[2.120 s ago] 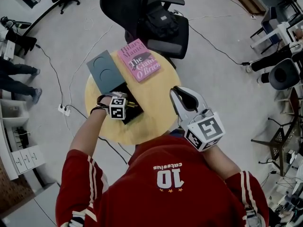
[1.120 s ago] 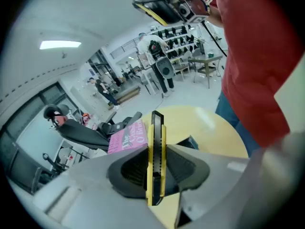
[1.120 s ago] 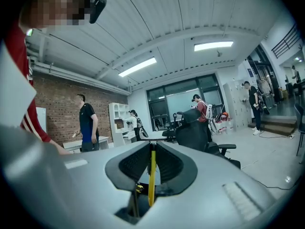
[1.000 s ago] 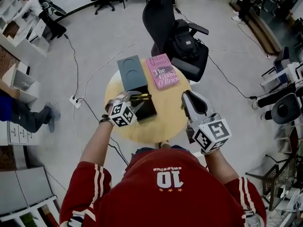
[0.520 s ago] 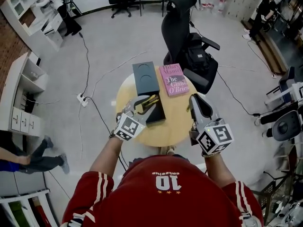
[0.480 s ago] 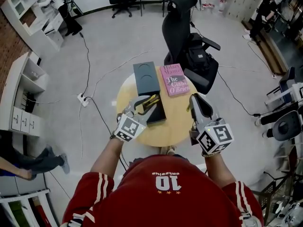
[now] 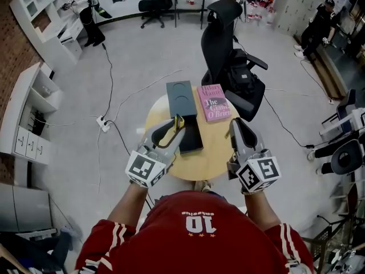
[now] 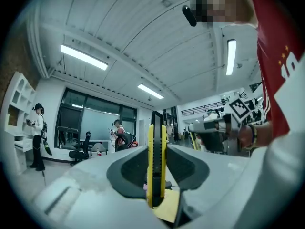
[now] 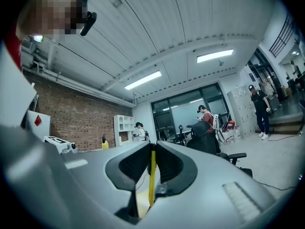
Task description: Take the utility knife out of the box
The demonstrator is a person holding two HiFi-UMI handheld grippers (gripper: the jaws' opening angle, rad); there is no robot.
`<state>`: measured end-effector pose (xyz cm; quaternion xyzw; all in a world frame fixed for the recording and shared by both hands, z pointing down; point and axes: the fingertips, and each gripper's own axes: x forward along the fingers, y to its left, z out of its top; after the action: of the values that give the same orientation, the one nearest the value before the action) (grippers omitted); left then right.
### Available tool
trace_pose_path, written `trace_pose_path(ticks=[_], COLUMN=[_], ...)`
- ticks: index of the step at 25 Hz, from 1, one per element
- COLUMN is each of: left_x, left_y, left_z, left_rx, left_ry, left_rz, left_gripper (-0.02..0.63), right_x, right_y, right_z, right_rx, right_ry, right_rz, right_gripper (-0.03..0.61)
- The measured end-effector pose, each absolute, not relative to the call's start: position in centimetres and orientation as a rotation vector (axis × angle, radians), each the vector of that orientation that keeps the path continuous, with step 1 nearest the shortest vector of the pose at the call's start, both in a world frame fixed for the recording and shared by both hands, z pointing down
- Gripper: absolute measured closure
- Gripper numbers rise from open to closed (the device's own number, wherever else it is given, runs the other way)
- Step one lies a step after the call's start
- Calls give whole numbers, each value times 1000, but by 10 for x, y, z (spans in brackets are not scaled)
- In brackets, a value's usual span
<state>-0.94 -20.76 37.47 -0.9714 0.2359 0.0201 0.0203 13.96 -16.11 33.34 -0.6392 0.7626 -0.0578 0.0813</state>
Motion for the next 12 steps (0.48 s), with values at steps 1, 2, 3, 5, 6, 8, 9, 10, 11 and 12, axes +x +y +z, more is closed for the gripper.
trace_pose_path(ticks=[1, 2, 3, 5, 6, 8, 9, 10, 11, 12], left_x=[-14, -19, -23, -31, -36, -48, -53, -57, -61, -64], left_y=[-205, -204, -202, -201, -201, -202, -201, -201, -200, -199], left_z=[369, 364, 360, 354, 352, 348, 345, 343, 341, 339], left_rx=[-3009, -3004, -2999, -2997, -2995, -2983, -2974, -2964, -2954, -2946], left_ry=[750, 768, 785, 826, 853, 909, 929, 941, 947, 951], left_rz=[81, 97, 107, 110, 111, 125, 134, 138, 136, 132], left_gripper=[486, 486, 486, 485, 485, 485, 485, 485, 485, 485], right_x=[138, 137, 136, 132, 130, 125, 122, 118, 115, 112], right_y=[-159, -157, -156, -155, -154, -152, -151, -151, -151, -150], right_z=[332, 331, 331, 334, 336, 337, 336, 335, 334, 334], right_rx=[-1908, -1908, -1908, -1904, -1899, -1890, -1885, -1881, -1877, -1874], right_ry=[2278, 2278, 2278, 2280, 2281, 2286, 2290, 2293, 2297, 2301], right_rz=[-163, -154, -148, -156, -162, -164, -161, -158, -154, -150], right_gripper=[540, 540, 540, 540, 540, 540, 540, 540, 540, 540])
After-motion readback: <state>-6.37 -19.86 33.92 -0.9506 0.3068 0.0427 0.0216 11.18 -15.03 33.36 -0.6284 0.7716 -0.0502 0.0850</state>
